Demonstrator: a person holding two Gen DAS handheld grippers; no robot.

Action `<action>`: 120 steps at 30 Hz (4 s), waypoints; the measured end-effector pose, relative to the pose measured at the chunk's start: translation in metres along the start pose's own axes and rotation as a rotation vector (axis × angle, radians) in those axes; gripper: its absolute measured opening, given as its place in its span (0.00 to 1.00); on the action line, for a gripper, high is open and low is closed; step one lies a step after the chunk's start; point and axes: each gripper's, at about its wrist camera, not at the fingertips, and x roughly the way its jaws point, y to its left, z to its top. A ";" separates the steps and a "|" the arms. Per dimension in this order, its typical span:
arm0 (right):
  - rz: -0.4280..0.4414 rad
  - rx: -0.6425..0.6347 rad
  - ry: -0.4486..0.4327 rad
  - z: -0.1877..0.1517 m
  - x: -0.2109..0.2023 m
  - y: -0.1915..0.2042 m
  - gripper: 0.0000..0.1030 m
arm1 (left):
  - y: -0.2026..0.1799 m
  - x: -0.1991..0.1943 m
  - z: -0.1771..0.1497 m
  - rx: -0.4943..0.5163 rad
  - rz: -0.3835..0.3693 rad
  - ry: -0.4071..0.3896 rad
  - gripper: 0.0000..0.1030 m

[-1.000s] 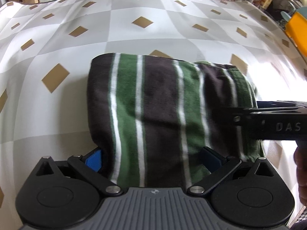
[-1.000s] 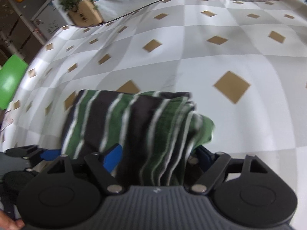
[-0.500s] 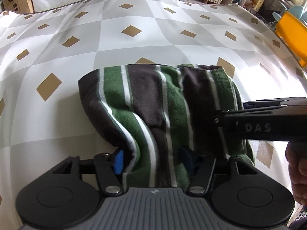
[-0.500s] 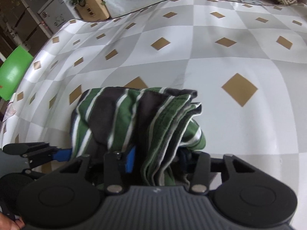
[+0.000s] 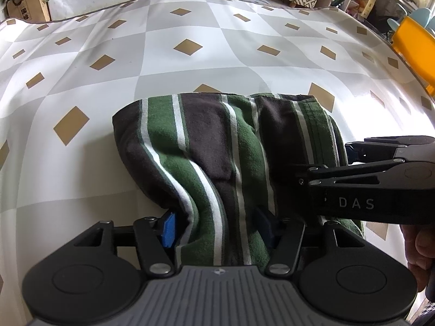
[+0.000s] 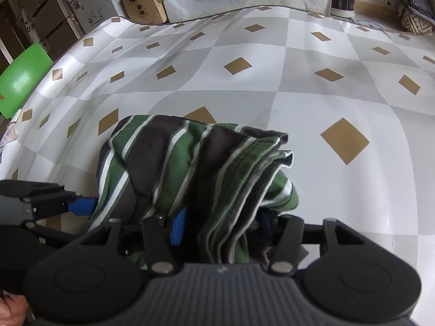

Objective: Fold clothes

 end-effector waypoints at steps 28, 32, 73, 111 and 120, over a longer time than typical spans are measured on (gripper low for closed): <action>-0.059 0.003 -0.139 -0.017 -0.059 0.029 0.22 | -0.016 -0.054 -0.019 0.006 0.068 -0.122 0.24; -0.057 0.010 -0.166 -0.026 -0.074 0.037 0.22 | -0.020 -0.069 -0.029 0.016 0.082 -0.143 0.24; -0.072 -0.009 -0.291 -0.132 -0.188 0.083 0.22 | -0.068 -0.169 -0.136 -0.025 0.119 -0.202 0.25; -0.069 -0.035 -0.360 -0.158 -0.226 0.102 0.22 | -0.084 -0.215 -0.165 0.009 0.153 -0.264 0.25; -0.071 -0.038 -0.368 -0.162 -0.229 0.103 0.22 | -0.087 -0.218 -0.168 0.017 0.162 -0.271 0.25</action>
